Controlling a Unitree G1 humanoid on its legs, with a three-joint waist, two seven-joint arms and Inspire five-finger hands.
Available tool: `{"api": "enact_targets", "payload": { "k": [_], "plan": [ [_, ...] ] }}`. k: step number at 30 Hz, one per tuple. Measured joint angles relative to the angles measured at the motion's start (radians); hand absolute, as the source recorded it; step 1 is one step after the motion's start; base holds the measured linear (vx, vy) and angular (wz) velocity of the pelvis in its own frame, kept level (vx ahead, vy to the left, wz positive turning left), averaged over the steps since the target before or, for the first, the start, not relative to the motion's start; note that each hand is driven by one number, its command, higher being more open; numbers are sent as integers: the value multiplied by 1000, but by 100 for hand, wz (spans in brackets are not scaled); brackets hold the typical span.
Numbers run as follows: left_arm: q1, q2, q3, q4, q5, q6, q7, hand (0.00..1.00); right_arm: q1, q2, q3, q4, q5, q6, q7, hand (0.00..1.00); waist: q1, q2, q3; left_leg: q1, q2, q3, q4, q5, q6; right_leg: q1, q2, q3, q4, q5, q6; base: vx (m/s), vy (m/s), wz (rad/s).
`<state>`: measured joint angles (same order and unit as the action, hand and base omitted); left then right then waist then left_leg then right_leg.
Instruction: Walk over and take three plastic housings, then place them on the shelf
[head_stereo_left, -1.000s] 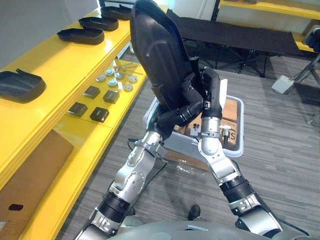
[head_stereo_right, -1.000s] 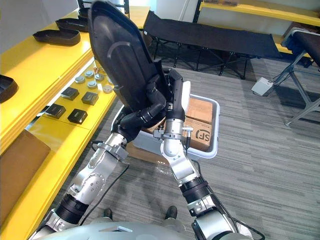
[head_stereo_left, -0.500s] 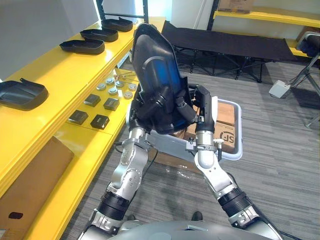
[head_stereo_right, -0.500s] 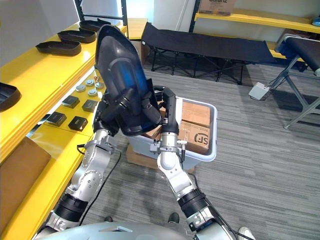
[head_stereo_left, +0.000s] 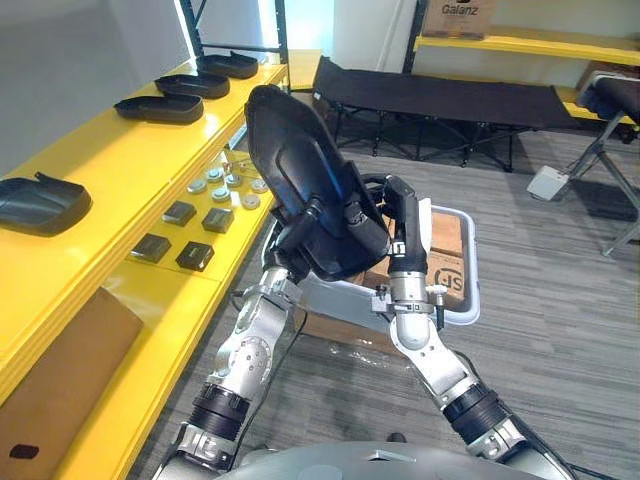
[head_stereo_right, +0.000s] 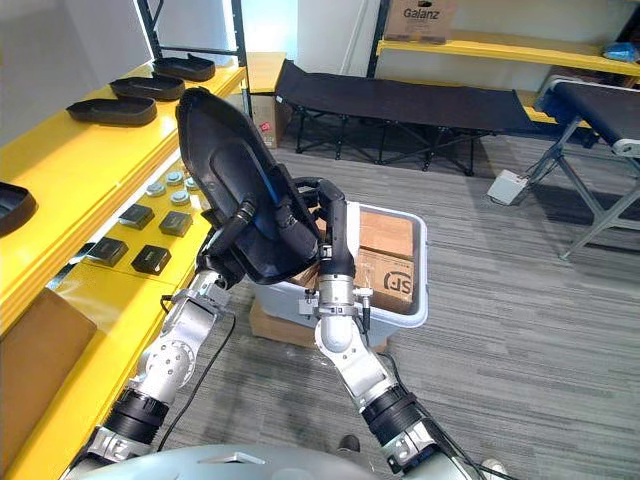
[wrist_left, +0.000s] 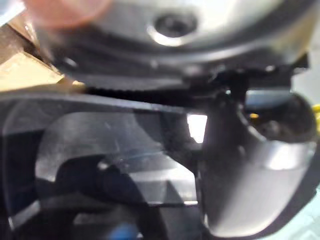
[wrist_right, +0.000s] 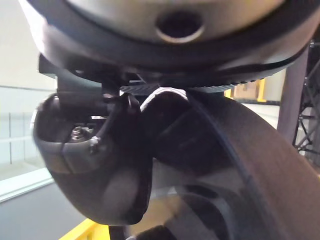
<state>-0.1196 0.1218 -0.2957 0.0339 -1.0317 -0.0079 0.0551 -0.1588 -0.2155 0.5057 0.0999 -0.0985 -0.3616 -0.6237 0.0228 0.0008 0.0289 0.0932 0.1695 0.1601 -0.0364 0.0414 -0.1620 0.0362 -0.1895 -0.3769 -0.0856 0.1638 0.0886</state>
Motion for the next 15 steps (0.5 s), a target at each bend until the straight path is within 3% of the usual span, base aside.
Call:
{"api": "enact_targets", "payload": {
  "k": [3,4,11,13,15],
  "plan": [
    [0,25,-19,0,-93,-14,-71,0,15,-41,24,-70,6,-2,-16,0,-1,5,-4,0,0,5,5,-4,-2,-2,0,5,0,-3,-4,-8,7,-5],
    [1,26,-30,0,-136,-18,-89,0,18,-50,29,-89,5,-7,-22,100,-2,8,-6,0,0,6,8,-5,-2,-2,0,6,0,-3,-5,-8,6,-5],
    [4,35,-74,0,-163,-117,-105,0,28,-63,57,-112,7,-37,-33,100,-8,19,-14,-3,2,21,17,-18,-5,-13,0,16,0,-4,-6,-4,7,-6],
    [4,26,-80,-12,-62,-163,-46,0,42,-57,58,-112,20,-30,-32,100,-6,16,-16,-4,2,22,18,-17,-4,-12,0,17,0,-3,-5,0,0,0],
    [14,-2,-56,-53,51,-171,29,0,89,-30,50,-113,58,-2,-15,100,-2,14,-18,-4,2,24,22,-19,-3,-12,0,17,0,0,-1,0,0,0]
  ]
}}
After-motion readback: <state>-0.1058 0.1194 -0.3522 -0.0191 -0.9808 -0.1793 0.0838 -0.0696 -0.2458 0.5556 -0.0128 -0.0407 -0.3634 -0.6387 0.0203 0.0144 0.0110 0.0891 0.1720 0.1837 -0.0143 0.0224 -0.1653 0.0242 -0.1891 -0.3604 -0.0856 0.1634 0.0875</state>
